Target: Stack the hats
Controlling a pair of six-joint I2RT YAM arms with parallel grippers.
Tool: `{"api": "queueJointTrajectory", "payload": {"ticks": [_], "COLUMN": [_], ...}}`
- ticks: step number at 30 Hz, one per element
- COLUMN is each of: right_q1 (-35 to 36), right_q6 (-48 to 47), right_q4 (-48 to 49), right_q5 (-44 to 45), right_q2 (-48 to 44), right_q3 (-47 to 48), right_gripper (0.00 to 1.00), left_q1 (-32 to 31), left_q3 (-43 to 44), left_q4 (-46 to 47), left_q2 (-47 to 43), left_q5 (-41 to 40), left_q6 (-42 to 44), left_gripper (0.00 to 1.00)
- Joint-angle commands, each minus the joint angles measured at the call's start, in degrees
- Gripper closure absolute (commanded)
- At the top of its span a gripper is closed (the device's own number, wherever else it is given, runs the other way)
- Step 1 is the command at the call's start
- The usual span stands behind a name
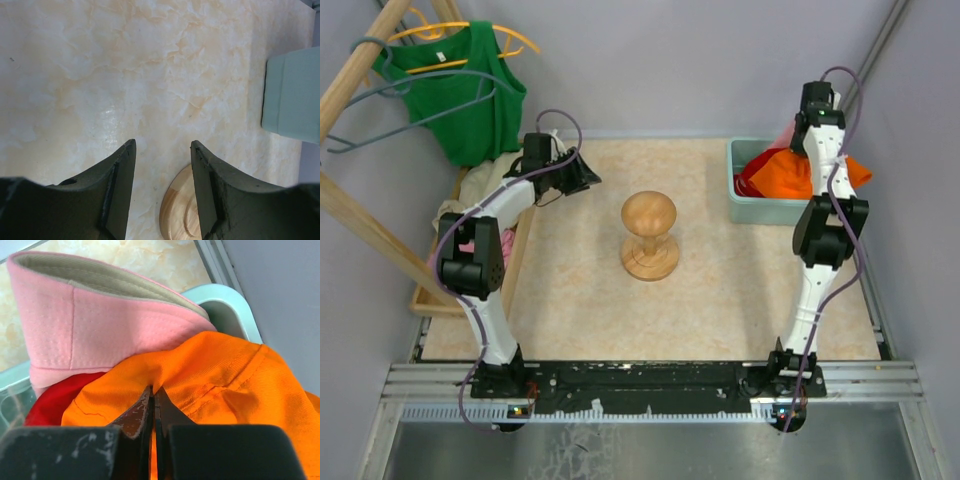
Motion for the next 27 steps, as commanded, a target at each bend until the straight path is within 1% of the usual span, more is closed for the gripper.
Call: {"api": "queueJointTrajectory", "payload": {"ticks": [1,5,10,12,15,17,21,24,27], "right_q1": [0.4,0.4,0.9,1.7,4.1,6.0,9.7,12.7,15.8], "right_q6": [0.8,3.1,7.4,9.3,12.5,16.1,25.7,30.2,33.7], "right_q4": [1.0,1.4,0.4,-1.7,-4.6,-4.0,5.2,13.6,19.3], "right_q5": [-3.2,-8.2,-16.7,-20.8,-26.5,-31.7,-43.6,-47.6,-49.4], "right_q2": [-12.2,-20.5,-28.4,-29.6,-29.3,-29.0,-28.8,-27.4,-25.5], "right_q3": [-3.4,-8.1,-10.2,-7.7,-1.6,0.7,-3.6,-7.1,-9.0], "right_gripper": [1.0,1.0,1.0,1.0,1.0,1.0,1.0,1.0,1.0], "left_q1": [0.4,0.4,0.3,0.3,0.2,0.3,0.2,0.3,0.4], "left_q3": [2.3,3.4,3.5,3.3,2.1,1.2,-0.5,-1.6,-1.6], "left_q4": [-0.8,-2.4,-3.2,-3.7,-3.9,-3.7,-3.5,-3.5,-4.3], "left_q2": [0.4,-0.4,-1.9,-2.7,-3.9,-4.8,-6.8,-8.5,-9.7], "left_q5": [1.4,1.7,2.8,2.6,2.8,3.0,3.4,2.4,1.7], "left_q6": [-0.4,0.0,0.4,0.8,0.9,0.8,0.7,1.4,2.2], "left_gripper": [0.46,0.46,0.46,0.46,0.46,0.46,0.46,0.46,0.45]}}
